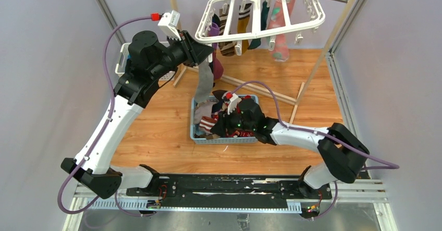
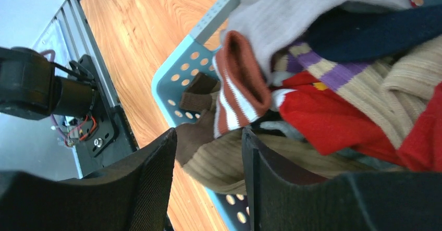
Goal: Clip the socks to the hanger
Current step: Pick up the sock from the bin.
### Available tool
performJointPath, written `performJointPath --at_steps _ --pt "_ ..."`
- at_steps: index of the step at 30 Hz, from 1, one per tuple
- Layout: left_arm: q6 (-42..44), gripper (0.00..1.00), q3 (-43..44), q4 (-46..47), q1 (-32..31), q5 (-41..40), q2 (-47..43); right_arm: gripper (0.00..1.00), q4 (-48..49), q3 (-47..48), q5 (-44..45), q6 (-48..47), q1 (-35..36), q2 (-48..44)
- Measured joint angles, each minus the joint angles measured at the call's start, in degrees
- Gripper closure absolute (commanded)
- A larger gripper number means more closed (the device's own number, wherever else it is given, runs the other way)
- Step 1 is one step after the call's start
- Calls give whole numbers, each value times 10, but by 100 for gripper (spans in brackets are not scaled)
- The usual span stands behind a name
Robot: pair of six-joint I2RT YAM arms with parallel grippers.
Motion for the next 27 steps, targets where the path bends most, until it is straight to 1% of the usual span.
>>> performJointPath --at_steps 4,8,13,17,19,20,23,27 --pt "0 100 6 -1 0 0 0 54 43 -11 -40 31 -31 32" --pt "2 100 7 -1 0 0 0 57 63 -11 -57 39 -35 46" --pt "2 100 7 -1 0 0 0 61 89 -11 -65 45 -36 53" --pt "2 100 7 -1 0 0 0 69 105 -11 -63 47 -36 57" --pt "2 100 7 -1 0 0 0 70 117 -13 -59 48 -36 58" --pt "2 100 7 -1 0 0 0 69 125 -16 -55 49 -36 58" --pt "2 100 7 -1 0 1 0 58 129 -17 -52 49 -36 58" --pt "2 100 7 -1 0 1 0 50 114 -22 -34 42 -36 51"
